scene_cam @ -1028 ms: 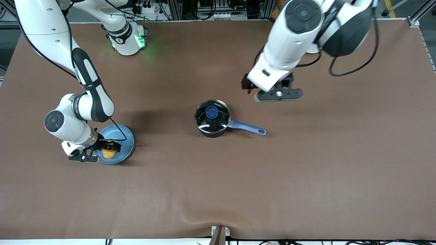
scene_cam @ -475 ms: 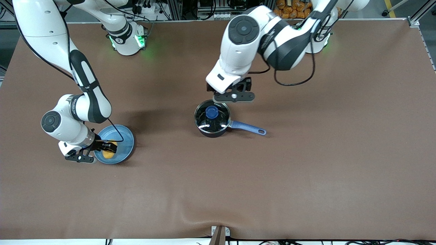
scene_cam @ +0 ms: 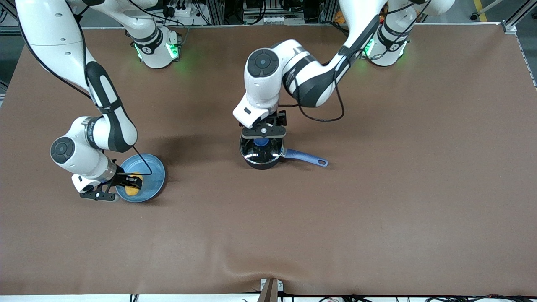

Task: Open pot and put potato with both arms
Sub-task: 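Grasp the potato with the right gripper while the left gripper grasps the knob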

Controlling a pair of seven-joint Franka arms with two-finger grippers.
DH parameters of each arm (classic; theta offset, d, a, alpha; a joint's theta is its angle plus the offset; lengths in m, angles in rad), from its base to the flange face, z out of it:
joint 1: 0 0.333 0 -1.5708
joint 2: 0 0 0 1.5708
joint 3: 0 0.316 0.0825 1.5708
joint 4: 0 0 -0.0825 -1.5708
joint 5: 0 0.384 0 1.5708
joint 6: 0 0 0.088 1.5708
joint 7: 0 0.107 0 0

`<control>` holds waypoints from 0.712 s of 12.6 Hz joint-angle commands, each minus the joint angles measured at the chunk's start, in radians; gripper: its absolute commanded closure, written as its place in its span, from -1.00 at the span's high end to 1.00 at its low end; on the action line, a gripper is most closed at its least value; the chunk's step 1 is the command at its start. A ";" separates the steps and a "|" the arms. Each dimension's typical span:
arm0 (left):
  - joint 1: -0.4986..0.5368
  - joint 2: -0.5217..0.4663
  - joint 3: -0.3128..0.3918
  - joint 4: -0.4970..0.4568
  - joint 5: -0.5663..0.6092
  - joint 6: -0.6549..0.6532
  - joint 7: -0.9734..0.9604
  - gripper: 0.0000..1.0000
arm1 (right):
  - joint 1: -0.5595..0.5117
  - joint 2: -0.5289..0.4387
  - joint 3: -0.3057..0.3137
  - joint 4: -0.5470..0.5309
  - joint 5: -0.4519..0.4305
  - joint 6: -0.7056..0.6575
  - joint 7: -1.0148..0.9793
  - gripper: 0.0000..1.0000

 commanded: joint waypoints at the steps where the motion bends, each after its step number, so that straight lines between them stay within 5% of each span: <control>1: -0.014 0.035 0.011 0.031 0.025 0.024 -0.034 1.00 | -0.009 -0.023 0.006 0.082 0.018 -0.147 0.001 -1.00; 9: -0.015 0.088 0.011 0.023 0.048 0.096 -0.078 1.00 | 0.051 -0.101 0.009 0.160 0.018 -0.305 0.047 -1.00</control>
